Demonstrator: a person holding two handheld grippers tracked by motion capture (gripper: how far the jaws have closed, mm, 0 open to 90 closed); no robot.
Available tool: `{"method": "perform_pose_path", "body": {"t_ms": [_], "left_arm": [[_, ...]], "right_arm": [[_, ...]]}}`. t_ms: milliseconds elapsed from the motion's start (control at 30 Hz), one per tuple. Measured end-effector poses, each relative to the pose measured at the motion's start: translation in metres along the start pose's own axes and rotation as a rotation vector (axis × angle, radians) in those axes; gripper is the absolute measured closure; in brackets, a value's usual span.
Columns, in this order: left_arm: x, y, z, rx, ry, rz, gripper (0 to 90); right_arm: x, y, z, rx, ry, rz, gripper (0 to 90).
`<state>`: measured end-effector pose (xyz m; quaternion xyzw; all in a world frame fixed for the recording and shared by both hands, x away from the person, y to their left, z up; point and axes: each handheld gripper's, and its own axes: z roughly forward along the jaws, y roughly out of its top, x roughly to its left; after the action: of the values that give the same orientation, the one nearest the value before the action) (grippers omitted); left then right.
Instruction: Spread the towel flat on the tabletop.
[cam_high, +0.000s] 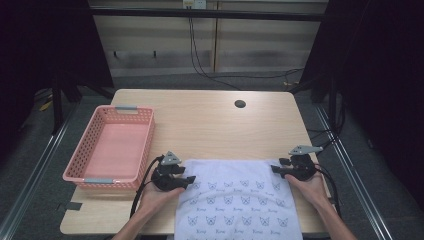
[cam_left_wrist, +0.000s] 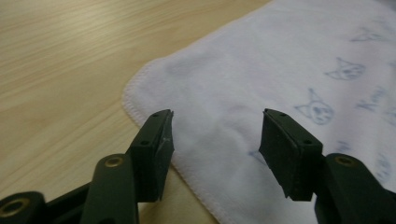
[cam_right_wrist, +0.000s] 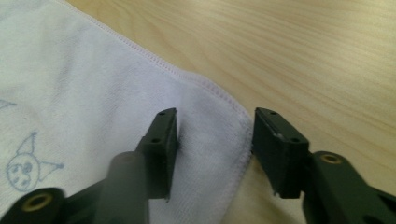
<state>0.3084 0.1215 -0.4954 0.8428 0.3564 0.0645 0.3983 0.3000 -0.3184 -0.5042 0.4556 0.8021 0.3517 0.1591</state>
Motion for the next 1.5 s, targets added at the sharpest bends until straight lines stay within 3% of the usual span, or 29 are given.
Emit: {"method": "perform_pose_path", "body": {"t_ms": [33,67,200,300,333,567,633,700,800,867,900,933,1000,1067,1133,1200,1267,1367,1500], "left_arm": [[0.002,0.001,0.002,-0.002,-0.01,-0.007,41.1],[0.003,0.002,0.003,0.016,-0.003,-0.01,40.5],[0.006,0.002,0.004,-0.011,0.021,-0.043,37.4],[0.008,0.0,0.007,0.001,0.044,-0.026,35.3],[0.008,-0.001,0.008,-0.013,0.045,-0.048,35.3],[0.015,0.002,0.012,-0.025,0.07,-0.036,35.2],[0.015,0.005,0.014,-0.021,0.069,-0.051,35.1],[0.015,0.008,0.018,-0.019,0.052,-0.019,37.6],[0.017,0.01,0.023,-0.045,-0.016,-0.04,50.3],[0.014,0.011,0.025,-0.044,-0.002,-0.026,56.9],[0.014,0.011,0.025,-0.039,-0.021,-0.032,57.7],[0.014,0.011,0.025,-0.035,-0.039,-0.035,63.3],[0.013,0.011,0.025,-0.027,-0.029,-0.031,76.9],[0.012,0.011,0.026,-0.024,-0.052,-0.02,83.8],[0.01,0.013,0.023,-0.036,-0.083,-0.033,85.1],[0.007,0.016,0.017,-0.058,-0.089,-0.019,85.8],[0.006,0.022,0.01,-0.076,-0.129,-0.016,86.0],[0.006,0.031,-0.006,-0.127,-0.159,-0.02,86.1],[0.008,0.041,-0.021,-0.159,-0.163,-0.013,86.1]], "right_arm": [[0.001,-0.001,0.0,-0.006,-0.003,0.0,51.8],[0.002,-0.002,0.0,-0.01,-0.004,-0.004,58.0],[0.002,-0.004,-0.003,-0.015,0.023,0.009,74.2],[0.001,-0.005,-0.003,-0.018,0.056,0.026,83.1],[0.001,-0.005,-0.003,-0.019,0.062,0.024,84.6],[0.002,-0.005,-0.004,-0.014,0.071,0.028,85.6],[0.002,-0.006,-0.004,-0.013,0.07,0.031,85.5],[0.002,-0.006,-0.004,-0.015,0.07,0.031,85.4],[0.002,-0.006,-0.003,-0.017,0.082,0.032,85.4],[0.002,-0.005,-0.003,-0.016,0.094,0.033,85.5],[0.002,-0.005,-0.003,-0.016,0.099,0.035,85.7],[0.001,-0.005,-0.003,-0.017,0.108,0.043,85.8],[0.001,-0.004,-0.006,-0.027,0.122,0.057,86.1],[0.0,-0.003,-0.01,-0.053,0.137,0.071,86.2],[0.0,-0.001,-0.016,-0.074,0.142,0.081,86.2],[0.0,0.0,-0.022,-0.101,0.155,0.091,86.3],[-0.001,0.002,-0.028,-0.118,0.167,0.103,86.5],[0.001,0.005,-0.04,-0.15,0.187,0.112,86.7],[0.005,0.017,-0.056,-0.205,0.19,0.103,86.7]]}}
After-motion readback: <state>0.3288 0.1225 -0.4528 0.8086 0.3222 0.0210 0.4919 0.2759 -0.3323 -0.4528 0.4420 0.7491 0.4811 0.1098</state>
